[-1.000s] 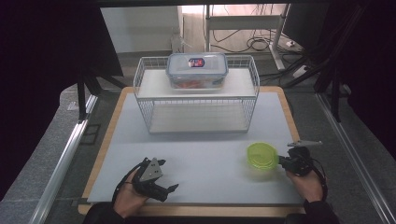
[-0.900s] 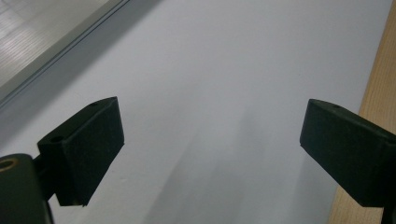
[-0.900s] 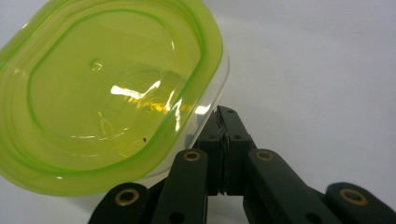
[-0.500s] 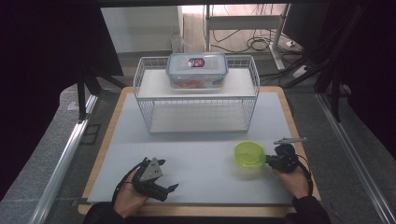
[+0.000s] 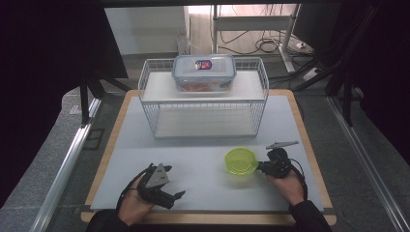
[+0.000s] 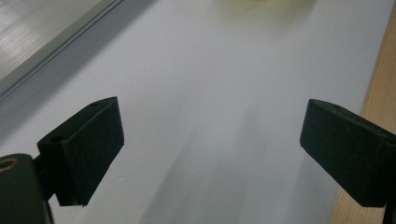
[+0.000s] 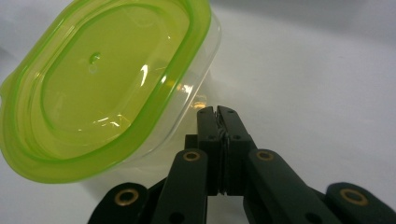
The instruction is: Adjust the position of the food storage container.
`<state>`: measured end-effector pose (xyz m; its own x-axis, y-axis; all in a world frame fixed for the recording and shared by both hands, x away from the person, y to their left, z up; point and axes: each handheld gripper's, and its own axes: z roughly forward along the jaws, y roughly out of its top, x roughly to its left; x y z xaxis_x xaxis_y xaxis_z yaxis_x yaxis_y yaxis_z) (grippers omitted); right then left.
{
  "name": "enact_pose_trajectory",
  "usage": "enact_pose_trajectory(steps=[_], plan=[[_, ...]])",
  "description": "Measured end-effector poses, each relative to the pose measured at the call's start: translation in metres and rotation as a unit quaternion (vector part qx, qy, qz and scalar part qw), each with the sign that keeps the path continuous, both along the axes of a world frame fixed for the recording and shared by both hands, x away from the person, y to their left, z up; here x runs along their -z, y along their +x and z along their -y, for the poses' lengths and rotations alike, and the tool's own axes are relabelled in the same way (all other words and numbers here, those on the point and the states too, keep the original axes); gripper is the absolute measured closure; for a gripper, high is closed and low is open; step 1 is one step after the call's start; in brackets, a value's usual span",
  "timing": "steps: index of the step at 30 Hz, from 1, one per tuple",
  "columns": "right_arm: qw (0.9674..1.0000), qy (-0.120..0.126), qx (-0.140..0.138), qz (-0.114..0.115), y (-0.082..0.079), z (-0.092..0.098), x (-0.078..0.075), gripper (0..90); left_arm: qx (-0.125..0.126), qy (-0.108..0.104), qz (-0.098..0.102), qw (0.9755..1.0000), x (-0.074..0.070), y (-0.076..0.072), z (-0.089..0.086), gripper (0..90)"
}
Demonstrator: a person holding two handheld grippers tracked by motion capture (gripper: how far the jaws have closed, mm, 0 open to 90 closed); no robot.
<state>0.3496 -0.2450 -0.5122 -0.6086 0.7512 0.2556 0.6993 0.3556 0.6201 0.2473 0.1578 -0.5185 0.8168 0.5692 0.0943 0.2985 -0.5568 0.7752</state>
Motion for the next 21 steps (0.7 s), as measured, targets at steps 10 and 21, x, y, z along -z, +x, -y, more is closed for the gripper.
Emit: enact_pose_trajectory(steps=[10, 21], plan=[[0.9994, 0.015, -0.024, -0.018, 0.002, -0.026, 0.005, 88.8, 0.000, 0.001, -0.003, 1.0000, 0.001, 0.001, 0.001, 6.2], [0.9980, 0.023, -0.052, -0.026, 0.002, -0.056, 0.007, 88.7, 0.001, 0.002, -0.003, 1.0000, 0.001, 0.001, 0.001, 6.2]])
